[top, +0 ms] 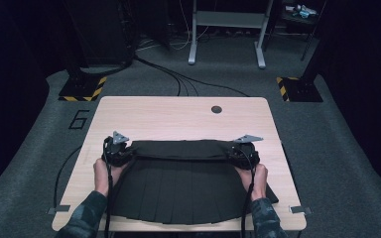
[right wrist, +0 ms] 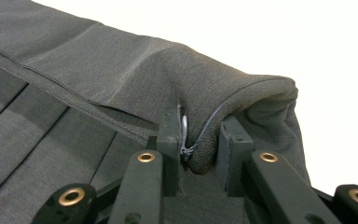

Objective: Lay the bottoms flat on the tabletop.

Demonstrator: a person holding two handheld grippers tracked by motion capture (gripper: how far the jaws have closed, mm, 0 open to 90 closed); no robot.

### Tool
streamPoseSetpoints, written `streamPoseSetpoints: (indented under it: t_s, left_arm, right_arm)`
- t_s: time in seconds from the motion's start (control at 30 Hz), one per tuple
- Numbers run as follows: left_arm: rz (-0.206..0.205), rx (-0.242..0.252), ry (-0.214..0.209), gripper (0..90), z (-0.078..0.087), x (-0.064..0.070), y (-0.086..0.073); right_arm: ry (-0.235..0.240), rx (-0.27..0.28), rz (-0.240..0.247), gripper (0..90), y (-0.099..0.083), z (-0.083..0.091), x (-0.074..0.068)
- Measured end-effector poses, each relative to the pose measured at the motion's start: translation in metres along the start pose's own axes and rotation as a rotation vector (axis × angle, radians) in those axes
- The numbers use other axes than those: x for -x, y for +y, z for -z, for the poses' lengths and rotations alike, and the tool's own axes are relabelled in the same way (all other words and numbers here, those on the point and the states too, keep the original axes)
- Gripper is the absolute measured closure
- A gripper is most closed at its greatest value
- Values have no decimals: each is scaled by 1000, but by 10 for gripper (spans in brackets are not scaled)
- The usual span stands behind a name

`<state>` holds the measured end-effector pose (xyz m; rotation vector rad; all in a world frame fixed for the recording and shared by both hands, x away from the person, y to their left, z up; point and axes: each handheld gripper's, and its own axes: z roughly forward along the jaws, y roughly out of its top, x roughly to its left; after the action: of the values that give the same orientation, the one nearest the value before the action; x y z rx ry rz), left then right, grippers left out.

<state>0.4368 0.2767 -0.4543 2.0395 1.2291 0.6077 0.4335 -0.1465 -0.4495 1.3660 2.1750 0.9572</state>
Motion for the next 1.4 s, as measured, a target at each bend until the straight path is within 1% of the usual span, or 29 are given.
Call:
streamPoseSetpoints:
  t_s: [0.03,0.07,0.1,0.13,0.17,0.2,0.23,0.37,0.4,0.43,0.5,0.6,0.67,0.7,0.77,0.9,0.93,0.97,1.0,1.03,1.1,1.13,1.17,1.2,1.23,1.3,1.33,1.37,1.4]
  left_arm:
    - [6,10,2,819,0,0,1]
    - [-1,2,0,820,1,-1,3]
    - [-6,9,3,819,0,-1,4]
    - [2,10,2,820,0,-1,5]
    - [-1,3,0,819,0,-2,6]
    - [-6,12,4,820,-1,-2,7]
    - [3,9,0,820,-1,-2,8]
    - [3,18,4,820,-1,-4,14]
    - [-1,14,1,820,-1,-4,15]
    - [-7,11,1,820,-2,-5,17]
    - [-1,16,1,820,-3,-6,19]
    - [-1,6,-3,820,-4,-8,23]
    - [8,15,-3,820,-6,-10,25]
    - [-1,5,-2,820,-6,-11,27]
    - [9,0,-5,820,-8,-13,29]
    - [4,1,1,820,-13,-17,38]
    - [3,-2,3,820,-15,-18,42]
    - [10,-9,3,820,-17,-20,47]
    - [20,-8,7,820,-21,-23,52]
    - [33,-11,11,819,-25,-26,58]
    - [78,-28,37,802,-35,-33,73]
    - [104,-18,58,761,-38,-36,79]
    - [121,-23,71,655,-39,-37,86]
    - [118,-28,88,568,-39,-38,91]
    - [122,-20,99,498,-37,-37,94]
    - [104,-13,96,388,-31,-36,97]
    - [105,-2,96,344,-29,-36,96]
    - [98,0,92,329,-25,-36,94]
    - [100,-1,80,294,-22,-36,91]
  right_arm:
    - [-1,-1,-9,735,1,0,0]
    - [1,2,2,735,2,0,1]
    - [-1,-1,-9,736,4,0,0]
    - [-1,-1,-1,735,4,1,0]
    - [-1,0,-5,736,6,1,0]
    - [1,1,8,736,7,0,1]
    - [-1,2,4,736,8,0,1]
    - [-2,-4,-1,737,13,0,2]
    - [-2,-1,9,737,14,0,3]
    - [-4,2,5,737,16,0,3]
    - [-5,-2,2,737,19,0,4]
    - [-4,-1,18,737,23,-2,6]
    - [-4,-9,1,737,27,-3,7]
    - [-4,-5,9,737,29,-3,8]
    - [-7,-5,17,738,34,-5,9]
    - [-10,-18,11,739,46,-9,12]
    - [-12,-17,19,739,49,-11,14]
    - [-19,-30,24,738,59,-17,18]
    - [-19,-30,24,738,59,-17,18]
    - [-17,-40,21,736,65,-21,20]
    - [-26,-46,4,709,82,-31,26]
    - [-34,-49,-27,660,91,-35,29]
    - [-37,-48,-41,616,99,-38,32]
    - [-45,-45,-56,603,107,-38,33]
    - [-54,-31,-53,543,113,-37,33]
    - [-60,-28,-60,499,122,-33,32]
    - [-62,-22,-59,472,123,-30,32]
    - [-61,-17,-61,444,123,-27,31]
    - [-54,-20,-63,443,121,-24,31]
